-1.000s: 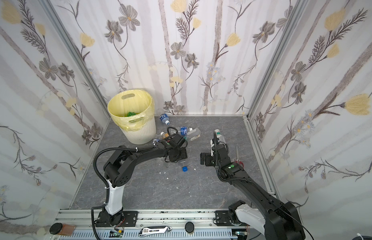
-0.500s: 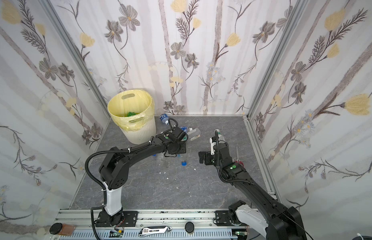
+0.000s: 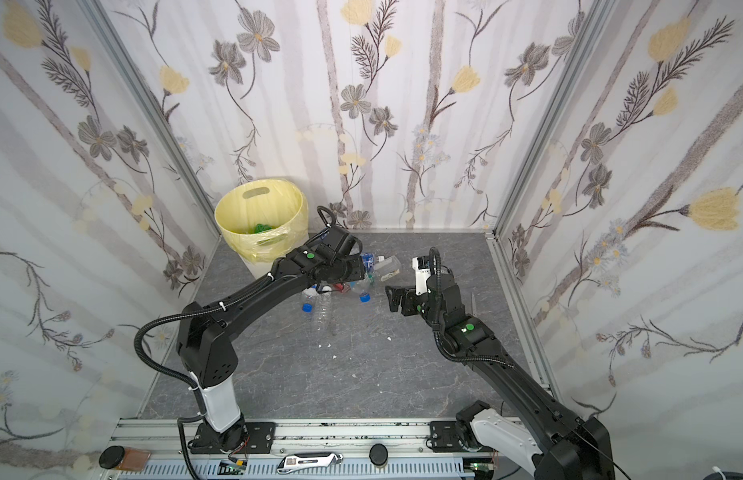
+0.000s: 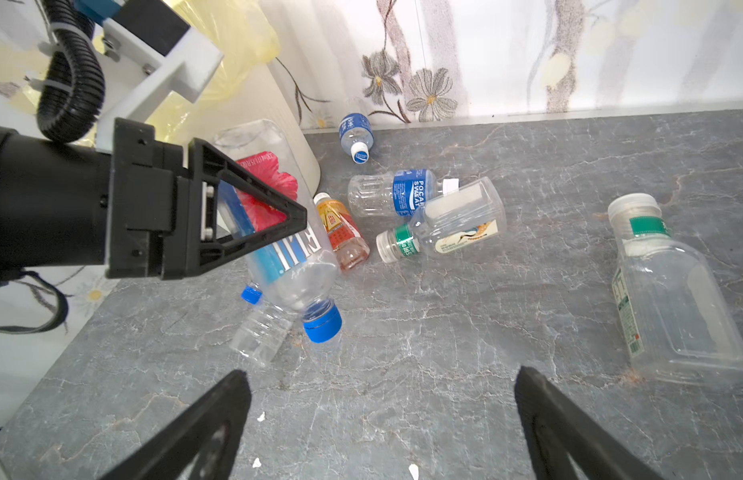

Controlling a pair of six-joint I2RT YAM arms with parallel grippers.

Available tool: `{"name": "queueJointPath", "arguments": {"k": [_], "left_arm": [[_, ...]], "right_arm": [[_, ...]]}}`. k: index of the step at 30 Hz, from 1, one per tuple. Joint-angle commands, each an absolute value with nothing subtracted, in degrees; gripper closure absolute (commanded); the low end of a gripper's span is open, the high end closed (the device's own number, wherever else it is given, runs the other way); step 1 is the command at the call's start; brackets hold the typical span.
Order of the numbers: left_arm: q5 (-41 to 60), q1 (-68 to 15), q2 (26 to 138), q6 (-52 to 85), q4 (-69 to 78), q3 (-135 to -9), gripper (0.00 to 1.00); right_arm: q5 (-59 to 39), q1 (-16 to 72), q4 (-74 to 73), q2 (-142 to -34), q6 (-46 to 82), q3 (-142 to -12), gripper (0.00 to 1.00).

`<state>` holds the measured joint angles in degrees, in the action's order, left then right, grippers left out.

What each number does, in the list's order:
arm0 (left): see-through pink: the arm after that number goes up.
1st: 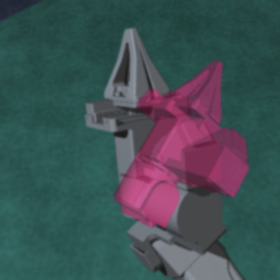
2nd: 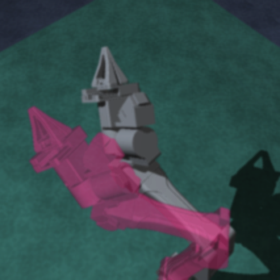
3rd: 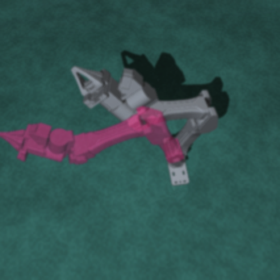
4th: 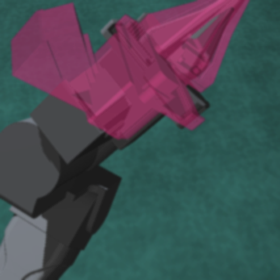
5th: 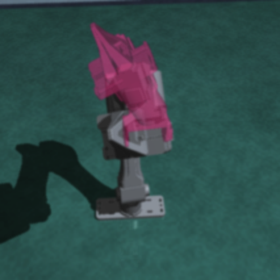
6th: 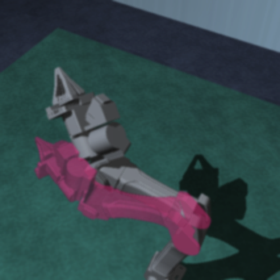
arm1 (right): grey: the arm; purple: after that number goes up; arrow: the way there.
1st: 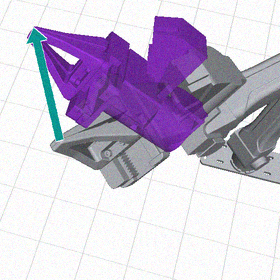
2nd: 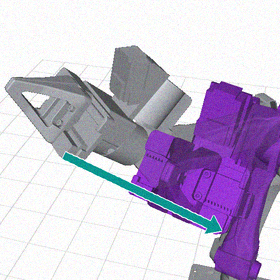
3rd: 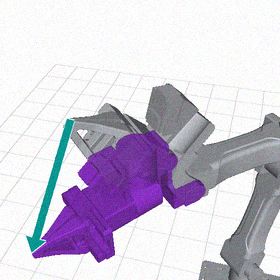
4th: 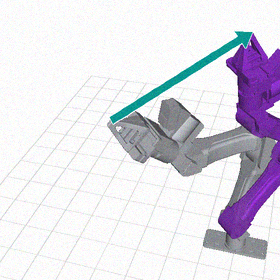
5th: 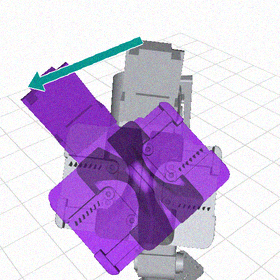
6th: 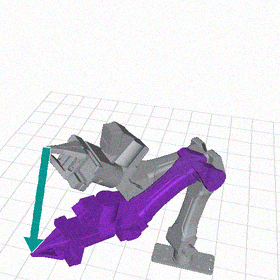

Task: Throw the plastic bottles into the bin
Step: 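Carry the blue-capped bottle over the bin with the left gripper while right withdraws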

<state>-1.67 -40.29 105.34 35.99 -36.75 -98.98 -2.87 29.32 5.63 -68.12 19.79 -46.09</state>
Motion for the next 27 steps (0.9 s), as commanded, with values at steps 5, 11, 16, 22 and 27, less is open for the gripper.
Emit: {"name": "queueJointPath", "arguments": {"k": [5,11,16,22,27], "left_arm": [[-2.35,-35.80,99.95,34.72,-37.29,-104.86,0.48],[-0.23,-29.83,96.87,35.71,-37.29,-110.45,0.49],[1.08,-23.83,94.95,37.05,-37.12,-115.67,0.49],[9.67,-14.64,95.27,41.62,-36.73,-119.83,0.49],[14.92,-9.27,96.13,44.57,-36.12,-122.51,0.49]], "right_arm": [[-3.99,33.28,2.14,-72.22,16.25,-52.20,0.00],[-2.64,37.42,2.63,-77.69,14.50,-60.36,0.00],[-2.87,39.45,2.55,-82.14,13.99,-67.35,0.00],[-2.99,41.64,2.38,-87.65,12.92,-76.56,0.00],[-3.10,43.37,1.72,-92.96,12.83,-83.67,0.00]]}}
